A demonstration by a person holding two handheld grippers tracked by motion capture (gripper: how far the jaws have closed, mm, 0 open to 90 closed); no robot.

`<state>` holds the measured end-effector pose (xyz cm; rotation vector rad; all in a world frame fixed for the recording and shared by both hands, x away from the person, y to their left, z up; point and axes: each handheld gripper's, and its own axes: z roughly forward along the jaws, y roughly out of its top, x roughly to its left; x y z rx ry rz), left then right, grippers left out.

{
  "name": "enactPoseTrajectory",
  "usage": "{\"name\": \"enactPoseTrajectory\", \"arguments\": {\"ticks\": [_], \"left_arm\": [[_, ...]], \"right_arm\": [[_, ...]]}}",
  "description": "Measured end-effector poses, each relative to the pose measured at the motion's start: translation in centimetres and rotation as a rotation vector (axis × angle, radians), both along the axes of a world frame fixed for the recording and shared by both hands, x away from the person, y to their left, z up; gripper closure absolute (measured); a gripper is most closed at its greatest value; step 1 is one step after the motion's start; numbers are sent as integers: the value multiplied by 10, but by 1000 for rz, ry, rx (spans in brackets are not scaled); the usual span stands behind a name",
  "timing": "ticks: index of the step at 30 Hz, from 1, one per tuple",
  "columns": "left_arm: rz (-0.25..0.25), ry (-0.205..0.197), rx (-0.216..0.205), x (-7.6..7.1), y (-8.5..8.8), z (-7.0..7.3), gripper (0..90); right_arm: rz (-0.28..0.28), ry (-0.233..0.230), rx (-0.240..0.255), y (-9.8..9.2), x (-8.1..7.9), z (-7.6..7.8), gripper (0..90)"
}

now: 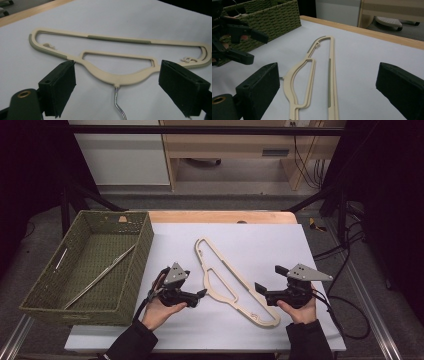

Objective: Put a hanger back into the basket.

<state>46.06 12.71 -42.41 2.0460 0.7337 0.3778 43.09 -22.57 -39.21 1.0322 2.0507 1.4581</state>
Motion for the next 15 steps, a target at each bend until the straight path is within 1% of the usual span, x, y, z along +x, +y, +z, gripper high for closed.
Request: {"name": "enactPoseTrajectory", "arguments": {"ticks": [2, 4, 5, 6, 7, 8, 10, 12, 13, 14, 15], "left_arm": [[-6, 16, 20, 1, -3, -6, 164], [-10, 33, 29, 4, -6, -12, 190], [-13, 40, 38, 5, -7, -14, 218], [-15, 43, 54, 6, -9, -17, 218], [-16, 46, 65, 7, -10, -19, 244], [-16, 50, 76, 8, -12, -22, 244], [-19, 62, 93, 10, -14, -26, 279], [-22, 73, 106, 11, -16, -29, 320], [-23, 73, 114, 11, -16, -31, 369], [-24, 76, 118, 12, -16, -33, 369], [-25, 83, 114, 12, -16, -34, 397]], "right_arm": [[1, 5, -1, 1, 0, 0, 56], [-4, 6, -3, 1, 1, -1, 56], [-2, 6, -5, 2, 1, -1, 56], [-2, 9, -4, 2, 1, -2, 57], [0, 10, -8, 3, 1, -2, 57], [0, 10, -8, 3, 1, -2, 57], [1, 10, -11, 4, 1, -3, 57], [5, 11, -13, 3, 2, -3, 58], [2, 13, -11, 4, 2, -3, 58], [2, 13, -11, 4, 2, -3, 58], [2, 14, -12, 4, 2, -4, 58]]}}
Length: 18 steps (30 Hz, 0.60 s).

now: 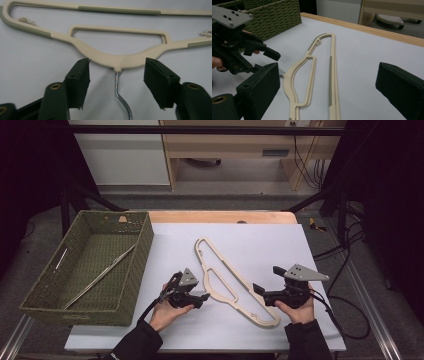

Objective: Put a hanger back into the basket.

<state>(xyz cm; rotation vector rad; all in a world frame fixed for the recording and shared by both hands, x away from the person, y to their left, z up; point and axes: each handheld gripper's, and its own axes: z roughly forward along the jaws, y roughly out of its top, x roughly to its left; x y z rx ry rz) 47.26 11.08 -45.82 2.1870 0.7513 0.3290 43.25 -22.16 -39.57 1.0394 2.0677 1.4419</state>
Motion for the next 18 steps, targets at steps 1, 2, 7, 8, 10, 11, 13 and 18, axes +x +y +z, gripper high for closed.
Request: {"name": "enactPoseTrajectory", "arguments": {"ticks": [1, 2, 7, 8, 10, 11, 13, 18], "left_arm": [[3, 4, 1, 0, 0, -2, 422], [0, 13, 8, 1, 0, -4, 445], [1, 38, 28, 3, -1, -11, 560], [2, 45, 28, 4, -1, -12, 584], [3, 59, 33, 4, -1, -14, 632], [5, 61, 35, 4, -1, -15, 649], [2, 70, 38, 5, -2, -16, 686], [7, 81, 35, 6, -1, -17, 763]], "right_arm": [[0, 0, -1, 0, 0, 0, 58], [2, 0, -2, 0, 0, 0, 58], [3, 1, -3, 1, 1, -1, 58], [2, 1, -3, 1, 1, -1, 59], [7, 1, -5, 1, 1, -1, 59], [11, 1, -7, 1, 1, -1, 60], [10, 4, -3, 2, 1, -2, 60], [13, 7, -10, 4, 2, -3, 61]]}}
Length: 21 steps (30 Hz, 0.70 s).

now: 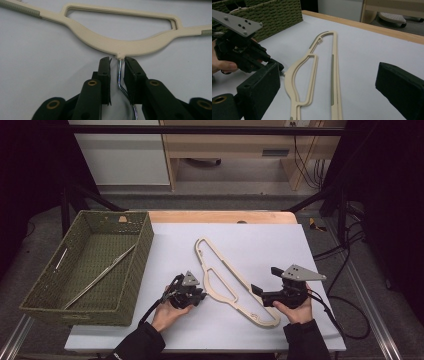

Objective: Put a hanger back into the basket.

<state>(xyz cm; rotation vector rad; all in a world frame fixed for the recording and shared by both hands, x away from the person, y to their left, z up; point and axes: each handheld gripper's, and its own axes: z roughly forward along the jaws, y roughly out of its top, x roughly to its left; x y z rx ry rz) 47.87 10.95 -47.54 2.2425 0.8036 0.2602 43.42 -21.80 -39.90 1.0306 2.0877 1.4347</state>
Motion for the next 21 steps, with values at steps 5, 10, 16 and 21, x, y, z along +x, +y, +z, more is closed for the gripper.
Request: {"name": "enactPoseTrajectory", "arguments": {"ticks": [5, 10, 16, 21], "left_arm": [[0, 1, -7, 1, 0, -1, 804], [7, 3, -7, 0, -2, -1, 863], [2, 22, -10, 0, -3, 0, 874], [-9, 14, -22, -2, -2, 5, 883]], "right_arm": [[4, 4, 4, 1, 0, 0, 61], [5, 6, 1, 2, 1, -2, 62], [8, 11, -3, 3, 1, -3, 63], [15, 16, -2, 5, 2, -4, 64]]}}
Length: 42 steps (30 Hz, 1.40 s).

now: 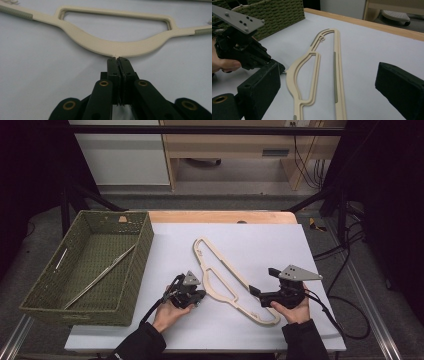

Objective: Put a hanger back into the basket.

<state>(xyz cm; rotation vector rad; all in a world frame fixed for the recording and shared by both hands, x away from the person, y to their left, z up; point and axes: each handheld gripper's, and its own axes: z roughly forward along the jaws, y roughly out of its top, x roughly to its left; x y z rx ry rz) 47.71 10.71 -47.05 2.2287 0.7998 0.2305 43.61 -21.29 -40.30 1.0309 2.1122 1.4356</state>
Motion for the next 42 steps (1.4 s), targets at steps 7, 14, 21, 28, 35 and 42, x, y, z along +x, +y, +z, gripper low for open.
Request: {"name": "enactPoseTrajectory", "arguments": {"ticks": [7, 14, 21, 28, 35, 42], "left_arm": [[3, -28, 20, -5, -1, 13, 885], [20, -44, 29, -11, -3, 28, 885], [25, -37, 29, -15, -5, 39, 886], [24, -42, 30, -20, -8, 45, 886], [31, -42, 30, -23, -9, 50, 886], [30, -44, 31, -23, -8, 52, 886]], "right_arm": [[26, 11, -8, 8, 1, -4, 68], [72, 15, -37, 28, 3, -7, 74], [128, 26, -79, 56, 5, -15, 109], [173, 54, -103, 76, 7, -23, 161], [200, 94, -157, 91, 7, -35, 219], [211, 111, -188, 102, 10, -43, 277]]}}
